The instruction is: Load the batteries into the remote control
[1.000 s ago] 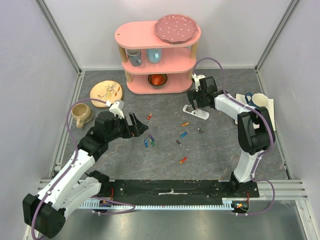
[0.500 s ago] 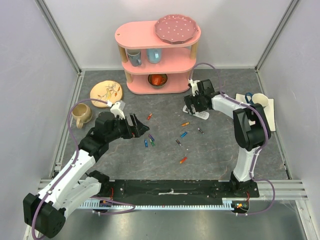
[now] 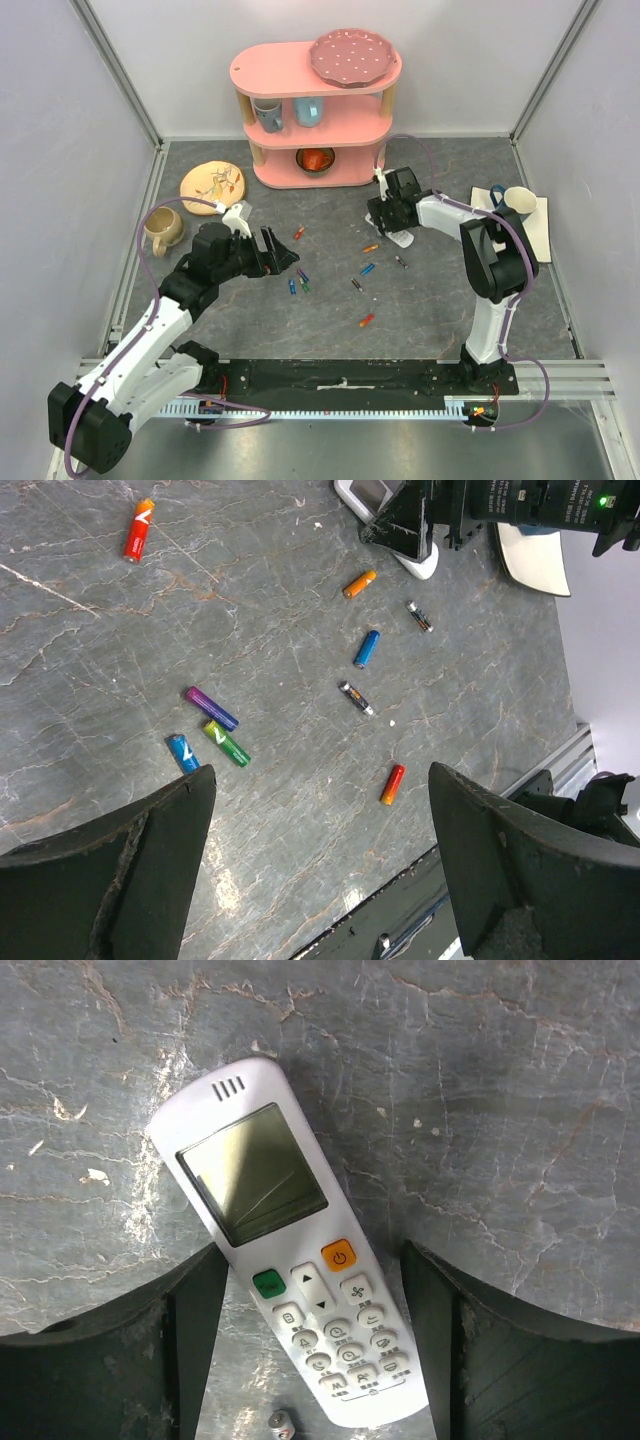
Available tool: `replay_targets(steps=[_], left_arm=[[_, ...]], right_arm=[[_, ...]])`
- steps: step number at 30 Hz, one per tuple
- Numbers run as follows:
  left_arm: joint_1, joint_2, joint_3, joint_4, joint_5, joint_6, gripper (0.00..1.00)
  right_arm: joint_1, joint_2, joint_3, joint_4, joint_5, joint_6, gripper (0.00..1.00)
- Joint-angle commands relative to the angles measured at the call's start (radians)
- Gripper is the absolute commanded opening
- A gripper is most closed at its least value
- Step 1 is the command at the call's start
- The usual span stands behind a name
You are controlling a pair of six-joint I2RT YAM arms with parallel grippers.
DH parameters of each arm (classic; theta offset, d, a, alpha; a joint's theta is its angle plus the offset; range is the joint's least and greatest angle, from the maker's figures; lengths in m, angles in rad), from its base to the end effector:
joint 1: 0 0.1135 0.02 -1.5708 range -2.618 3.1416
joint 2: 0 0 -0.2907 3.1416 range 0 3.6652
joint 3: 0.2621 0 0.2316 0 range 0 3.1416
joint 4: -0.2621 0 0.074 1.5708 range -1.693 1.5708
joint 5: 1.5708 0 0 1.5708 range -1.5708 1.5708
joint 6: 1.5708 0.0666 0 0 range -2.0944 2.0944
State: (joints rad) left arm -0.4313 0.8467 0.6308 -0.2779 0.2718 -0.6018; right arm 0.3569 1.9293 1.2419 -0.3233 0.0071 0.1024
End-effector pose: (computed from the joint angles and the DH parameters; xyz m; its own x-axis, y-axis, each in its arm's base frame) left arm 0.1564 -0.0917 0.2765 -0.7045 -0.2761 -0.6538 0.2652 0.7521 -0.6034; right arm 0.3821 0.1420 0.1710 -0.8250 -0.1985 -0.5291 -0.2629 0.9636 0.0483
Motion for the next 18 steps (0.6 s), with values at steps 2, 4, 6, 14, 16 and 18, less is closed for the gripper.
replay_targets(steps=[2, 4, 6, 14, 16, 18], left_arm=[[0.006, 0.009, 0.003, 0.037, 0.026, 0.000, 0.92], [0.006, 0.011, 0.001, 0.036, 0.027, -0.006, 0.92], [0.006, 0.014, -0.002, 0.039, 0.024, -0.010, 0.91], [0.005, 0.020, -0.002, 0.045, 0.014, -0.032, 0.90], [0.006, 0.018, 0.007, 0.042, 0.003, -0.027, 0.90], [0.006, 0.015, 0.020, 0.028, -0.026, -0.026, 0.89]], right_arm=[[0.025, -0.030, -0.044, 0.018, 0.027, 0.077, 0.74], [0.025, -0.038, -0.056, 0.026, 0.021, 0.086, 0.74], [0.027, -0.052, -0.065, 0.029, 0.024, 0.094, 0.77], [0.048, -0.084, -0.104, 0.027, 0.045, 0.115, 0.45], [0.050, -0.099, -0.116, 0.033, 0.048, 0.126, 0.36], [0.051, -0.140, -0.121, 0.035, 0.060, 0.137, 0.32]])
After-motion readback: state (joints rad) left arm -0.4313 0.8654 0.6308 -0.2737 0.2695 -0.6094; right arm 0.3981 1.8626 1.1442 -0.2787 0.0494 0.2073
